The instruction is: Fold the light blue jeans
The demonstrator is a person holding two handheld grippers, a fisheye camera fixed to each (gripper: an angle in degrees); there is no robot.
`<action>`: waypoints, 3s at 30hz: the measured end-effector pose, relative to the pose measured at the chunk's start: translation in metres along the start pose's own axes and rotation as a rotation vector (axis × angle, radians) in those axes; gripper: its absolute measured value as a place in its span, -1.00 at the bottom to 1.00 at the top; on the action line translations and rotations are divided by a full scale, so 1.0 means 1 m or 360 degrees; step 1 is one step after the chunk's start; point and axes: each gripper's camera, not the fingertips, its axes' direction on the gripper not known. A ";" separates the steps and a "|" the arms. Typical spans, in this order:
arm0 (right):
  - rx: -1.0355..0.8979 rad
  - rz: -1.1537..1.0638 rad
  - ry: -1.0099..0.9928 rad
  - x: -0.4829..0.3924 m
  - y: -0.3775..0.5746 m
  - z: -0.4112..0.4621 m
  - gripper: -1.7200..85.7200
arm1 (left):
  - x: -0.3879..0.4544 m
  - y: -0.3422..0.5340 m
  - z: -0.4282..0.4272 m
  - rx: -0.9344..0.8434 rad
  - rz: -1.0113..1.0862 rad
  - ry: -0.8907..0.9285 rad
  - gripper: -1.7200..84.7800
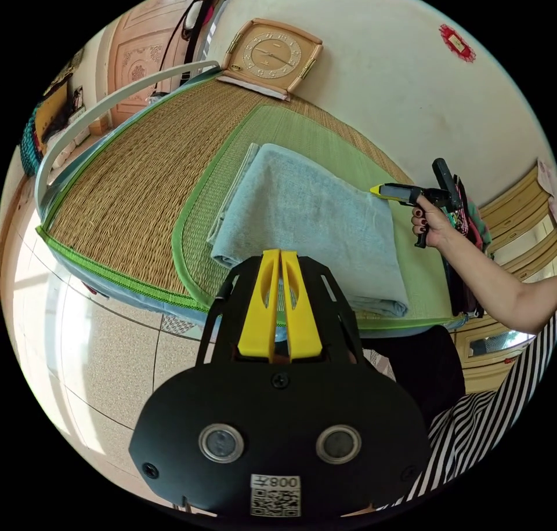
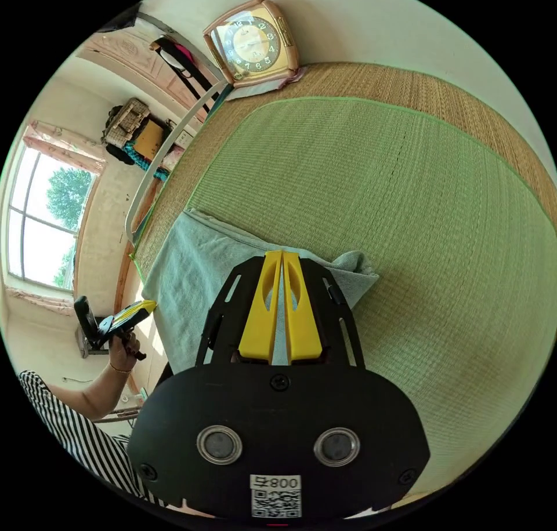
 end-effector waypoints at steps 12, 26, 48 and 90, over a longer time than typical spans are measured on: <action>0.0062 0.0139 -0.0116 0.046 0.035 -0.075 -0.96 | 0.046 0.004 0.040 -0.0123 0.0001 -0.0013 -0.96; -0.0342 -0.0191 -0.0408 -0.025 0.193 -0.110 -0.96 | 0.065 0.007 0.078 -0.0234 0.0066 -0.0044 -0.96; -0.0211 0.0555 -0.0899 0.082 0.258 -0.191 -0.77 | 0.106 0.036 0.171 -0.0712 -0.0008 0.0728 -0.79; -0.0118 0.0580 -0.1376 -0.001 0.202 -0.244 -0.83 | -0.170 0.050 0.057 -0.0196 -0.0668 0.1208 -0.76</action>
